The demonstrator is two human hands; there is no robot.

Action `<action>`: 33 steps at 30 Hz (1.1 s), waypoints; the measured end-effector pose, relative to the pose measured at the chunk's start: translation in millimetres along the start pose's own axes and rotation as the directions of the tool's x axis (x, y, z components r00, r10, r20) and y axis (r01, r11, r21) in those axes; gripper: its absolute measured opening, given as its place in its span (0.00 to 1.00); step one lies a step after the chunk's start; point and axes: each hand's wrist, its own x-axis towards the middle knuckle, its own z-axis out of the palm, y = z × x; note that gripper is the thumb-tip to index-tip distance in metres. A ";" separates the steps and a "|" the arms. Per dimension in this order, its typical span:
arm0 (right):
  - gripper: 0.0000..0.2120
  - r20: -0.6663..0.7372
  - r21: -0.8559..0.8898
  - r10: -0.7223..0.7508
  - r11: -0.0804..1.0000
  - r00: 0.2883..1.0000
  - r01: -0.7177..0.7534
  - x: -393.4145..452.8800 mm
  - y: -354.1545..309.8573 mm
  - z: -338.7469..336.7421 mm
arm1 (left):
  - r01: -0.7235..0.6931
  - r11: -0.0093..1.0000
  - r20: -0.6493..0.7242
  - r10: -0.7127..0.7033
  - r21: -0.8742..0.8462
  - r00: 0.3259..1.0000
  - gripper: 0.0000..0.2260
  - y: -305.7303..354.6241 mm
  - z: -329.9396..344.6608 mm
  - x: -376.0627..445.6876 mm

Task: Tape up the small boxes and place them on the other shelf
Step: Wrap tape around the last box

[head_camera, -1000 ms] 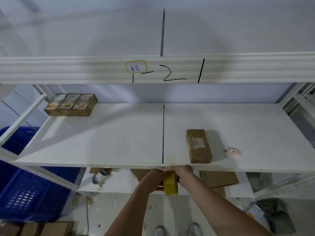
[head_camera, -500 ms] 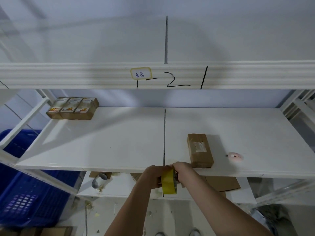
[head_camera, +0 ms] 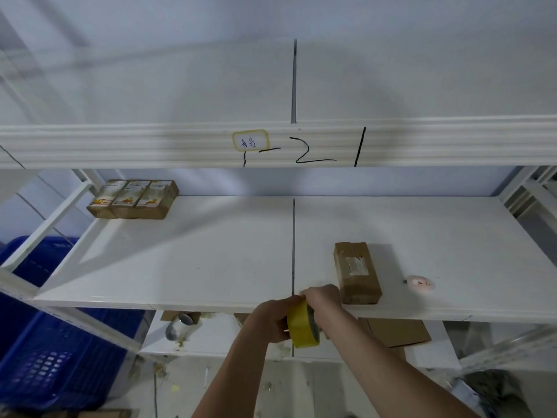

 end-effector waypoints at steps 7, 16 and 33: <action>0.11 0.044 -0.021 -0.148 0.989 0.988 0.149 -11.7 -21.3 -3.9 | -0.220 0.973 0.112 0.226 -0.064 0.968 0.11 8.8 -12.1 -7.5; 0.06 0.331 0.288 0.045 0.946 0.943 -0.146 -19.2 -20.2 -28.0 | -0.305 0.823 0.078 0.307 0.478 0.949 0.11 41.3 -8.3 -8.9; 0.09 0.265 0.150 -0.177 0.979 0.948 0.141 -4.3 -42.5 -81.4 | -0.290 0.660 0.159 0.252 0.693 0.955 0.05 59.3 2.1 -12.6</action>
